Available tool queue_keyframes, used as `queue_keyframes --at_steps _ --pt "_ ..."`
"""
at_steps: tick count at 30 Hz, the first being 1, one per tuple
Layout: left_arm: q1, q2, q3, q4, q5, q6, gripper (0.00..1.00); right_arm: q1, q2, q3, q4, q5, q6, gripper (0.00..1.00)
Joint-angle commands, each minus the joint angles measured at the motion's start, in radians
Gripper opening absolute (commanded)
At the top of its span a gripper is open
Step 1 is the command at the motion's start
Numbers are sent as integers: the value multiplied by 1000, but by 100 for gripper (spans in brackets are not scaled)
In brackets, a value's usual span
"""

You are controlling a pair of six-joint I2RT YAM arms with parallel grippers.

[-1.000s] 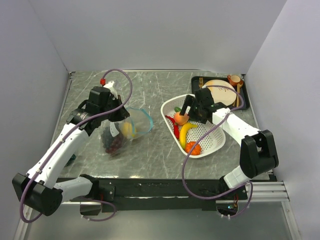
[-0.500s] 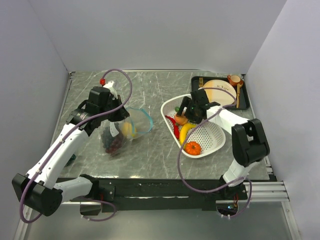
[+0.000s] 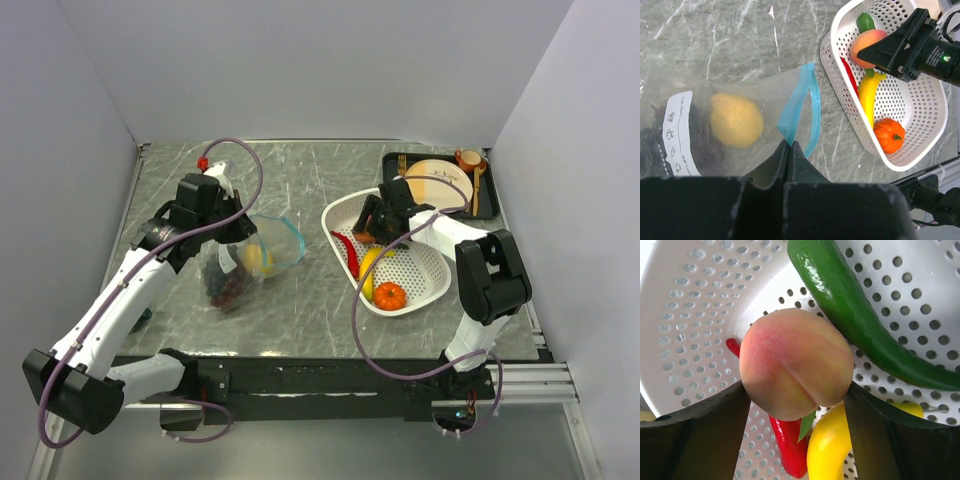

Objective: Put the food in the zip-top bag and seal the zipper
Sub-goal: Pick up the fake fruit from the bin.

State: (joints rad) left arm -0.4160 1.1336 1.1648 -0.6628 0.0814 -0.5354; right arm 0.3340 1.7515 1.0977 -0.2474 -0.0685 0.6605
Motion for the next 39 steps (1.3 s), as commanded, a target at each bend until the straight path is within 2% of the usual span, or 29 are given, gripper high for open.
queue_keyframes --at_steps 1,4,11,25,28,32,39 --pt "-4 -17 -2 26 1 11 1 -9 -40 19 23 15 -53 91" --pt "-4 -14 -4 28 0 12 1 -9 -76 4 30 45 -73 97" --pt "-4 -12 -10 32 4 9 1 -9 -43 80 -33 95 -137 98" --pt "-4 -11 -7 26 3 6 1 -9 68 171 -115 72 -162 90" --pt "-4 -6 -5 32 8 5 1 -7 54 151 -95 72 -174 76" --pt "-4 0 -1 34 14 8 1 -7 0 119 -83 72 -177 45" --pt "-4 0 -1 28 11 9 1 -7 -102 76 -64 19 -147 44"
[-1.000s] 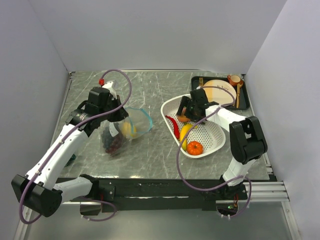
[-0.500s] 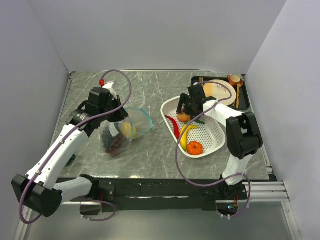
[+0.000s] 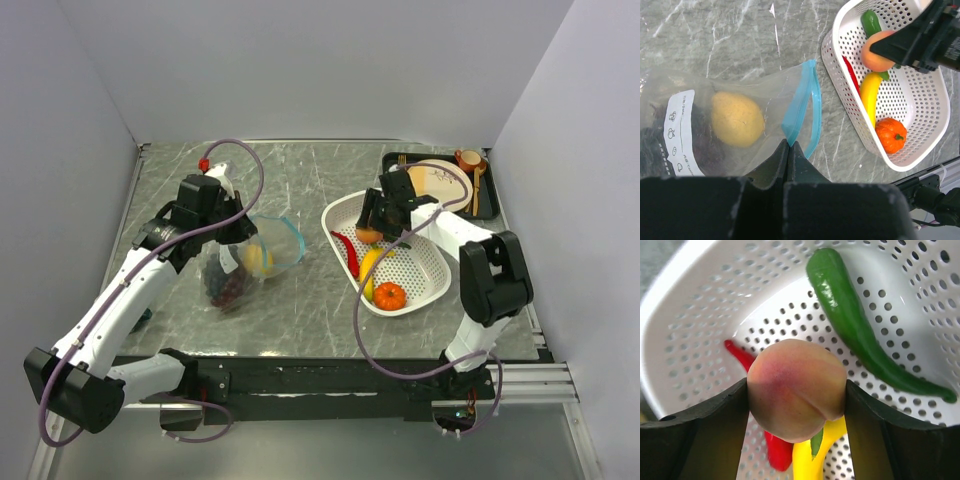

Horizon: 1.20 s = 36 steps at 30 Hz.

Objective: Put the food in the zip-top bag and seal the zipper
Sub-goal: Pick up the fake fruit from the bin, then place the fake fruit in the zipper food storage bag.

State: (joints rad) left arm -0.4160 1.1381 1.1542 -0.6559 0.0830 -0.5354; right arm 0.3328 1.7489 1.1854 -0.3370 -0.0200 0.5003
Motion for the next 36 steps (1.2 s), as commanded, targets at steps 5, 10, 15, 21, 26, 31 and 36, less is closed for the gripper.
queue_keyframes --at_steps 5,10,15,21,26,31,36 --pt "-4 -9 7 24 9 9 1 -6 -121 2 1 -106 15 44" --pt "-4 -9 6 24 11 14 1 -6 -138 39 -57 -179 -11 44" --pt "-4 -11 -1 39 20 11 1 3 -215 16 -56 -152 20 43" --pt "-4 6 -5 38 26 8 1 150 -286 9 33 -181 58 40" --pt "-4 -20 -25 53 21 3 1 218 -259 17 110 -242 130 40" --pt "-4 -20 -19 42 15 5 1 288 -221 31 174 -287 158 40" --pt "-4 -21 -22 49 27 -1 1 348 -138 103 153 -291 156 40"
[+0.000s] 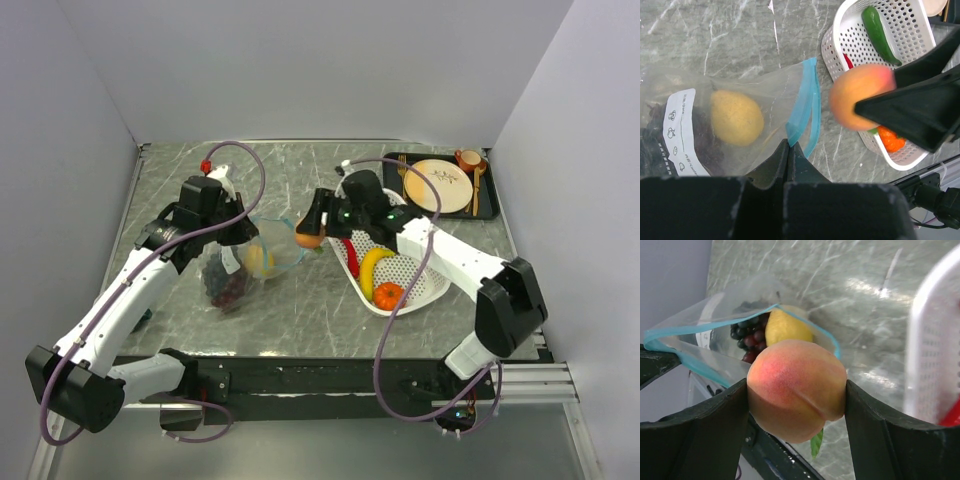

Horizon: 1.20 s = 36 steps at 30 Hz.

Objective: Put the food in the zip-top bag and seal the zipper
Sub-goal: Place the fake fruit in the zipper food storage bag.

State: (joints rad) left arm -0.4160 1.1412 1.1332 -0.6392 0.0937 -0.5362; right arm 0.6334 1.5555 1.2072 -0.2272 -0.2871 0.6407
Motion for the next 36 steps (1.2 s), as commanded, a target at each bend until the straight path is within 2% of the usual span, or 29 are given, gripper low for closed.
queue_keyframes --at_steps 1,13,19,22,27,29,30,32,36 --pt "-4 -24 -1 33 15 -1 1 55 63 95 51 -27 22 40" --pt "-4 -31 13 15 5 15 1 134 225 208 55 -55 31 42" --pt "-4 -35 31 9 8 10 1 140 307 311 19 -64 4 49" --pt "-4 -46 31 6 -3 8 1 141 317 319 37 -78 -3 59" --pt "-4 -78 22 19 -40 -2 1 140 344 341 22 -129 -27 82" --pt "-4 -80 23 18 -40 -2 1 140 336 330 25 -116 -39 87" --pt "-4 -77 28 13 -37 -2 1 140 325 319 25 -110 -44 96" --pt "-4 -74 27 15 -35 -2 1 137 311 315 12 -101 -62 100" --pt "-4 -78 20 36 -35 -5 1 131 273 276 23 -75 -72 100"
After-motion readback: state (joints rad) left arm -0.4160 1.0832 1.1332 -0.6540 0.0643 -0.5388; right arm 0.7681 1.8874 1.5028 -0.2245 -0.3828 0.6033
